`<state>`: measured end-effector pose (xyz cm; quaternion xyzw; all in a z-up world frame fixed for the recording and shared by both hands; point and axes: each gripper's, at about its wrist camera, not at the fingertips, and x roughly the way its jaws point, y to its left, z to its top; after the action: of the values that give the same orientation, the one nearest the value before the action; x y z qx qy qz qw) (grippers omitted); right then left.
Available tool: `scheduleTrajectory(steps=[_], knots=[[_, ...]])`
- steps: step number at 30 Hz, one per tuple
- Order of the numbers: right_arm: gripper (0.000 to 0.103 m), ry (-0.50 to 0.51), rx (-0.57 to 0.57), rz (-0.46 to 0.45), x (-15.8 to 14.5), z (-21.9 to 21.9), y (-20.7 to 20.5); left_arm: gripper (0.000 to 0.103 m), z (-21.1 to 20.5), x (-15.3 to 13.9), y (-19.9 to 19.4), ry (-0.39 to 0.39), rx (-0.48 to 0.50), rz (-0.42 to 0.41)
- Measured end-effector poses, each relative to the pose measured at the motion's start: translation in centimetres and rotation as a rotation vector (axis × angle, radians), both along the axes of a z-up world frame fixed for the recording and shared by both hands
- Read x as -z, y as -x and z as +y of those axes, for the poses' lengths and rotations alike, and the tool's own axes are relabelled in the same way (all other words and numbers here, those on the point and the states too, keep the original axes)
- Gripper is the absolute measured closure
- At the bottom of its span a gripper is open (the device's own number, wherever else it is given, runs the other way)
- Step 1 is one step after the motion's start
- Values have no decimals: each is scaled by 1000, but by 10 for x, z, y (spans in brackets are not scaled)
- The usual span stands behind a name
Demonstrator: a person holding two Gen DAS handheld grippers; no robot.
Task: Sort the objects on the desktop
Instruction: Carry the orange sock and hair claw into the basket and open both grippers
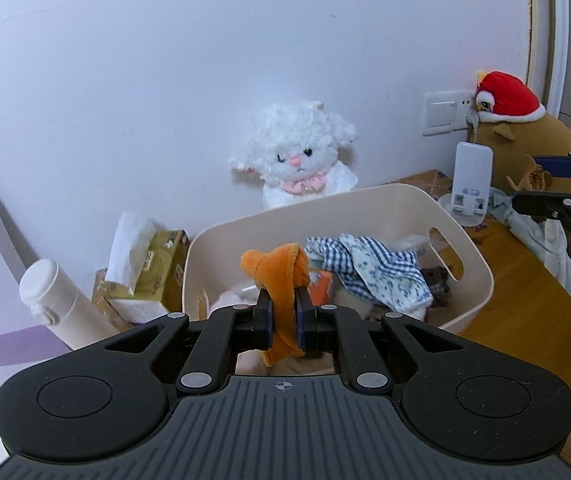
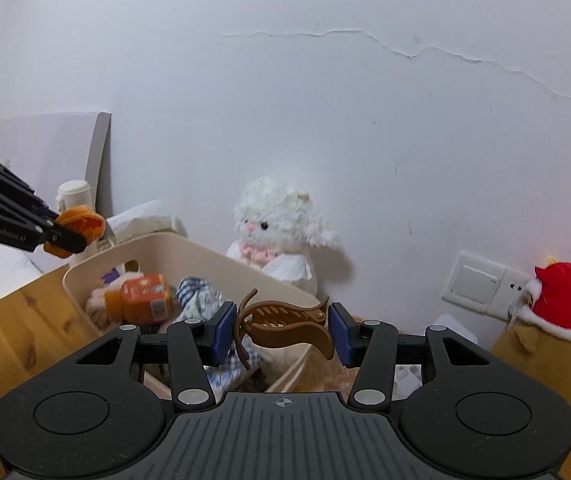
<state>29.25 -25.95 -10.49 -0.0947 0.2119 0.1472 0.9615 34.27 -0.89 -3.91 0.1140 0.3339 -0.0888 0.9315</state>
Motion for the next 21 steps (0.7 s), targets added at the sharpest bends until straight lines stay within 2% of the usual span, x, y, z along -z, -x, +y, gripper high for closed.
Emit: scheduleTrajectory(steps=[9,14,21], knots=[[56,-34,16,20,1,28,-41,93,7,7,-35,6,13,25],[56,-50,24,68,11,43,-63,93,14,19,-56,18,-3,61],[56,-21,18,151,29,66,-90,93,20,40,-80,30,11,120]])
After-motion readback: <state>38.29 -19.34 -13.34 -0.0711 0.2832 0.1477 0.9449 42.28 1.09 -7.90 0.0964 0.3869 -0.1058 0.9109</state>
